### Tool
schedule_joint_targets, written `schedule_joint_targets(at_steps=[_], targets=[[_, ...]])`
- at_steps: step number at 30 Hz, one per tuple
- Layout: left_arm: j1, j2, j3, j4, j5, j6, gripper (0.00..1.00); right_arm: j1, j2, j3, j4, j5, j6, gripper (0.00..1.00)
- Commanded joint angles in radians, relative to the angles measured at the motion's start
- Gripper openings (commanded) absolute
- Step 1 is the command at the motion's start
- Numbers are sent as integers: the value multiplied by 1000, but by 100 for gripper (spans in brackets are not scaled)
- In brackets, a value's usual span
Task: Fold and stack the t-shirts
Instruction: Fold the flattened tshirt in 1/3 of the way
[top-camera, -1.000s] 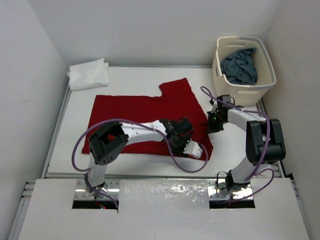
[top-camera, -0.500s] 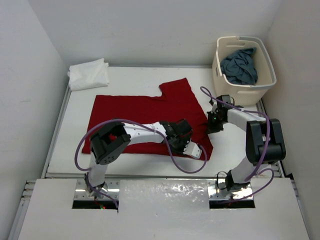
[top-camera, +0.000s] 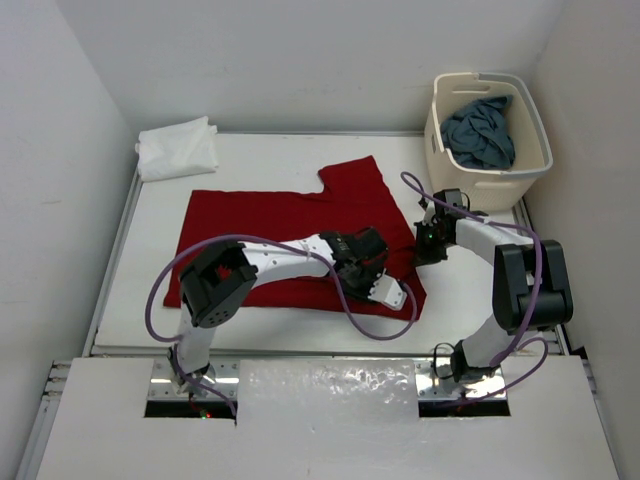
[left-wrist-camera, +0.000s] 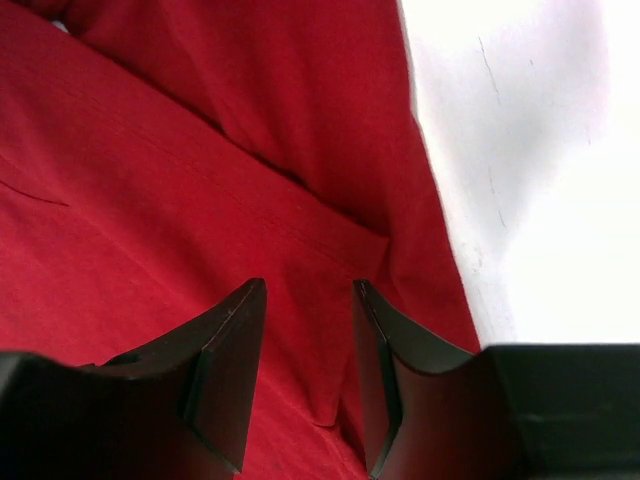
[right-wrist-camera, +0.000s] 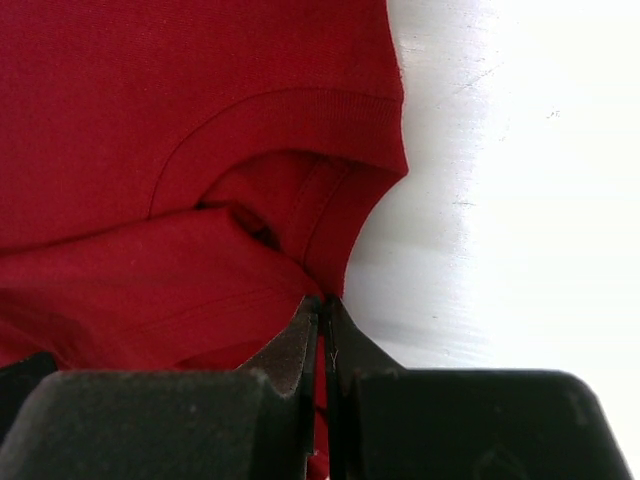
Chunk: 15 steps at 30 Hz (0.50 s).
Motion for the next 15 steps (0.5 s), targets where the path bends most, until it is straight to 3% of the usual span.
schedule_joint_targets(at_steps=[1, 12, 15], targets=[[4, -14, -24, 21, 15, 21, 38, 4, -36, 10, 6, 15, -15, 0], [-2, 8, -93, 90, 9, 27, 35, 4, -31, 9, 6, 21, -15, 0], [-4, 13, -97, 124, -11, -2, 28, 4, -31, 12, 1, 27, -20, 0]])
